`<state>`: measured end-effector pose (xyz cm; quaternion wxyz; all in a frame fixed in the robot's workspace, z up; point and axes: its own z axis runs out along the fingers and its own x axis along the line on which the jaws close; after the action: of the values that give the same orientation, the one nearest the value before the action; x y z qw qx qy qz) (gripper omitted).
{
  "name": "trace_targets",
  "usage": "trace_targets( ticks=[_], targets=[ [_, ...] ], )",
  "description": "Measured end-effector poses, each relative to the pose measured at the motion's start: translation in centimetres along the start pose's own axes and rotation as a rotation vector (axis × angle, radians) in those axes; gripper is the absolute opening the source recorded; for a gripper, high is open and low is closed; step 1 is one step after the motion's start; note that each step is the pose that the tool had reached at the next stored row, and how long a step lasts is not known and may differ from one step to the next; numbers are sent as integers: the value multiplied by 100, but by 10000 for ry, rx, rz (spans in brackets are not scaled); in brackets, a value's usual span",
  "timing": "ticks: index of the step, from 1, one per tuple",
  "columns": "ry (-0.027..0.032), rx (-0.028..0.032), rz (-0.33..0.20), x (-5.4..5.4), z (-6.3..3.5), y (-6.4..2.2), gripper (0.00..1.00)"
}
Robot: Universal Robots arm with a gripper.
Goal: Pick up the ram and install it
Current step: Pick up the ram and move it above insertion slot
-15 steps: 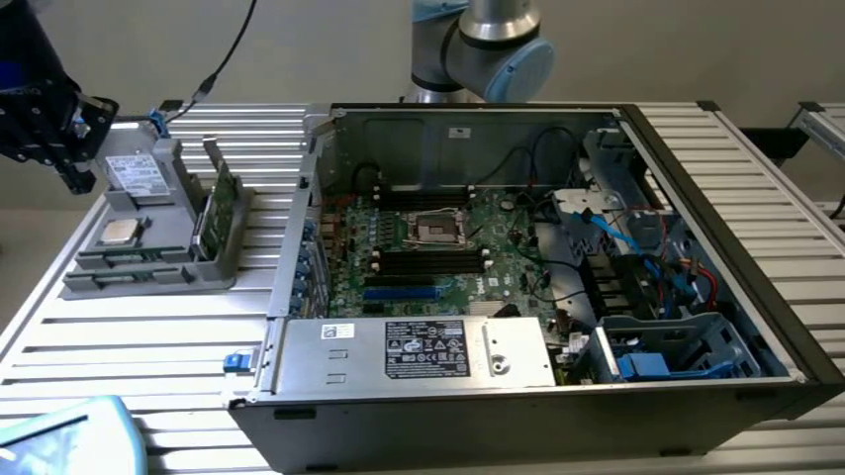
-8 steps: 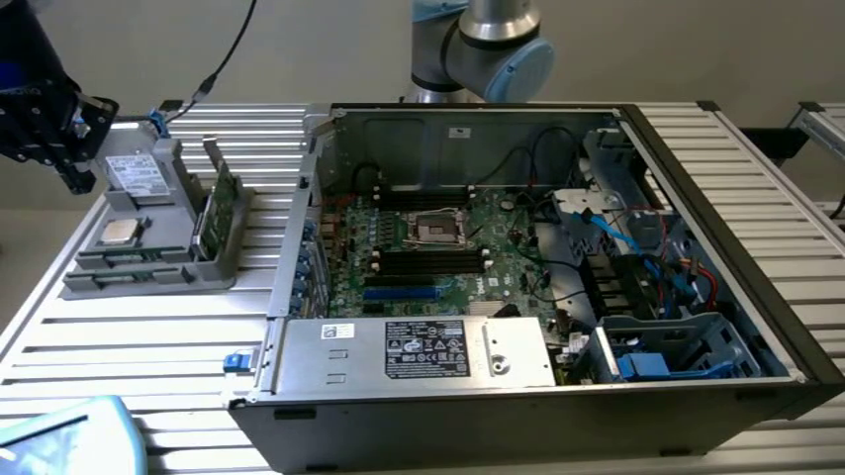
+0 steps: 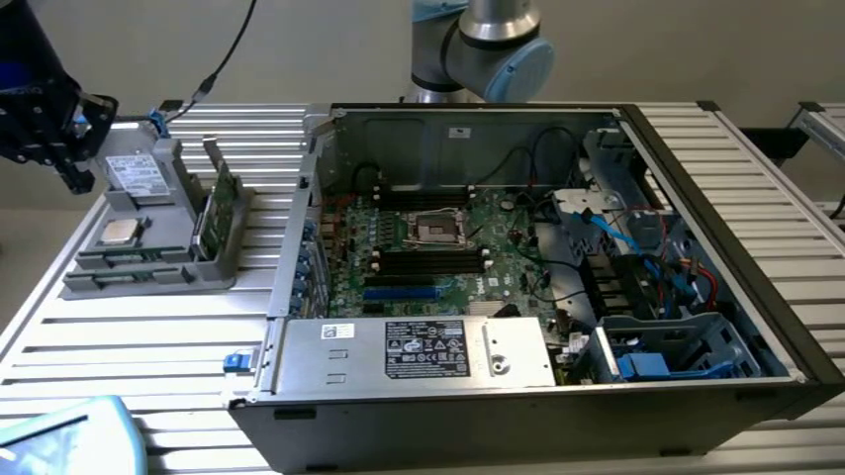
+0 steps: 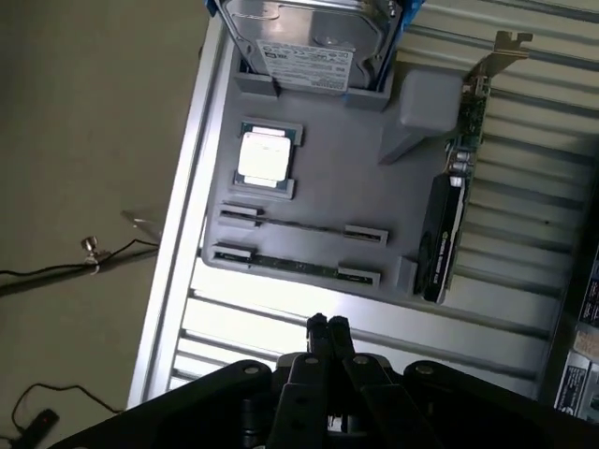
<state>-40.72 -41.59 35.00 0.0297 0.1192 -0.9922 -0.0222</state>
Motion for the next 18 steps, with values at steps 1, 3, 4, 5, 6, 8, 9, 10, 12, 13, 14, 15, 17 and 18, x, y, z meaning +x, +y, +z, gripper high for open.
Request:
trace_targets(
  ticks=[1, 3, 4, 5, 6, 8, 9, 10, 12, 13, 14, 15, 17, 18],
  targets=[
    [-5, -40, -157, 0, 1, 0, 11],
    [-23, -154, -452, 0, 2, 0, 11],
    [-33, -223, -609, 0, 2, 0, 11],
    [-46, -293, -743, 0, 3, 0, 11],
    [-63, -377, -892, 0, 4, 0, 11],
    [-99, -554, -1158, 0, 4, 0, 11],
    [-117, -641, -1294, 0, 5, 0, 11],
    [-131, -722, -1434, 0, 5, 0, 11],
    [-152, -862, -1749, 0, 6, 0, 11],
    [-156, -915, -1934, -1, 8, 0, 11],
    [-157, -968, -2124, -1, 9, 0, 11],
    [-158, -1018, -2306, -1, 10, -1, 11],
    [-159, -1111, -2665, -1, 12, -1, 11],
    [-159, -1157, -2846, -1, 13, 0, 11]
  ],
)
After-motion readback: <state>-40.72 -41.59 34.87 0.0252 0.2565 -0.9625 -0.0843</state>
